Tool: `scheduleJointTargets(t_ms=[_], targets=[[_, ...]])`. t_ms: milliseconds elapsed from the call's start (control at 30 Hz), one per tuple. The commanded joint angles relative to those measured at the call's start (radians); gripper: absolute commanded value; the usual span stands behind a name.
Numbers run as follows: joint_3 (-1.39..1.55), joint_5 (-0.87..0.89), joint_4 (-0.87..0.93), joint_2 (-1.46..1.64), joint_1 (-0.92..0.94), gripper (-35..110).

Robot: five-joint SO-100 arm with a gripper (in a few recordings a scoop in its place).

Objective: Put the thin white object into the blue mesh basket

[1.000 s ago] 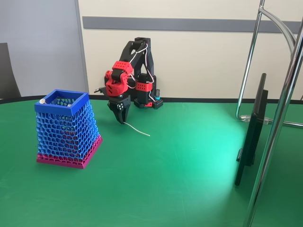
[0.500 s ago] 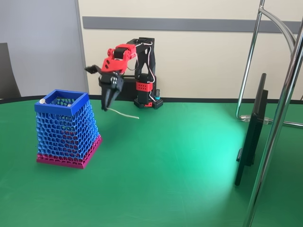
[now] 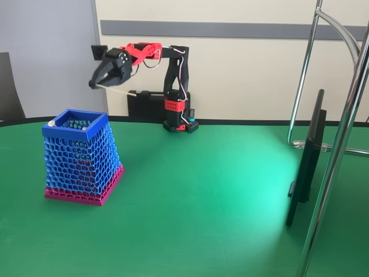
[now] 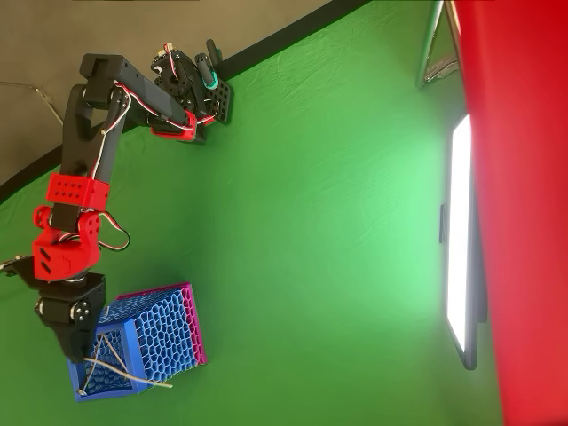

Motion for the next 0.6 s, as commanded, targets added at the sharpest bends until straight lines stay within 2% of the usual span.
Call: scheduleJointTargets(t_ms=[0,267,567], targets=[[-0.011,-0.089,-0.084,0.04,0.025,2],[0.101,-0.394,-0.448,0.012,0.097,2],[0.025,-0.618,-0.448,-0.043,0.137,1]])
